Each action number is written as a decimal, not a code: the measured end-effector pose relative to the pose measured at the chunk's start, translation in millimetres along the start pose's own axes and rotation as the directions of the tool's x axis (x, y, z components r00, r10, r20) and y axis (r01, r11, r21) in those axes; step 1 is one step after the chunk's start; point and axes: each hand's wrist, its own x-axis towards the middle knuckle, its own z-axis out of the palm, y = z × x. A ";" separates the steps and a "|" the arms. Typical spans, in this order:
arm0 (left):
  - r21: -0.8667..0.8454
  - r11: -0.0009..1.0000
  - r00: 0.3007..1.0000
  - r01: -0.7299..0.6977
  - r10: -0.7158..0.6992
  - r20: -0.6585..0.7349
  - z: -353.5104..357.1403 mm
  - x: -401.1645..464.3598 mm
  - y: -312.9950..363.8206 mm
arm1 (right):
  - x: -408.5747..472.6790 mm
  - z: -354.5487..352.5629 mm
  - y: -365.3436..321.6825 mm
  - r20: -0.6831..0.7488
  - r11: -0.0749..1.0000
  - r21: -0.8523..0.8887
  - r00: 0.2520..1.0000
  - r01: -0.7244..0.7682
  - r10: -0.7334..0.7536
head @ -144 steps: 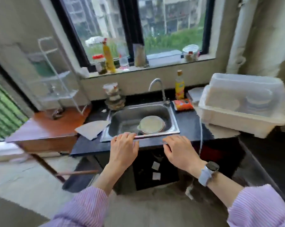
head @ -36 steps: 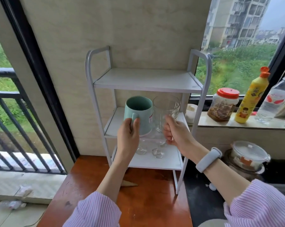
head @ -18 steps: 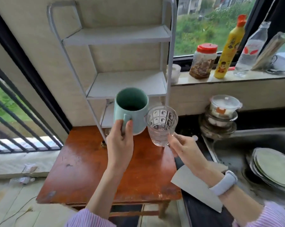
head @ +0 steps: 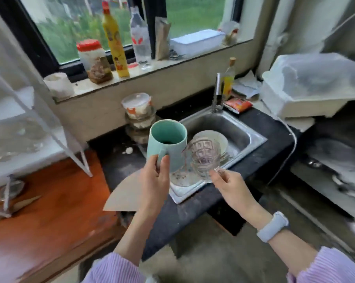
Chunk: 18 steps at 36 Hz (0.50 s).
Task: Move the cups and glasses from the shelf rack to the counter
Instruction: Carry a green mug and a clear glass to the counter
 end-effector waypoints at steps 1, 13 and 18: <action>-0.015 1.000 0.999 0.002 -0.001 0.044 22.8 -4.6 6.7 | -5.6 -21.1 8.4 -0.040 1.000 -0.003 0.999 -0.025 0.025; -0.234 0.963 0.837 -0.132 0.235 0.495 271.1 -61.2 104.6 | -68.9 -238.2 92.9 -0.561 0.958 0.055 0.785 -0.281 0.262; -0.305 0.945 0.718 -0.117 0.292 0.632 371.6 -87.0 149.7 | -86.1 -320.4 130.4 -0.680 0.932 0.109 0.658 -0.345 0.323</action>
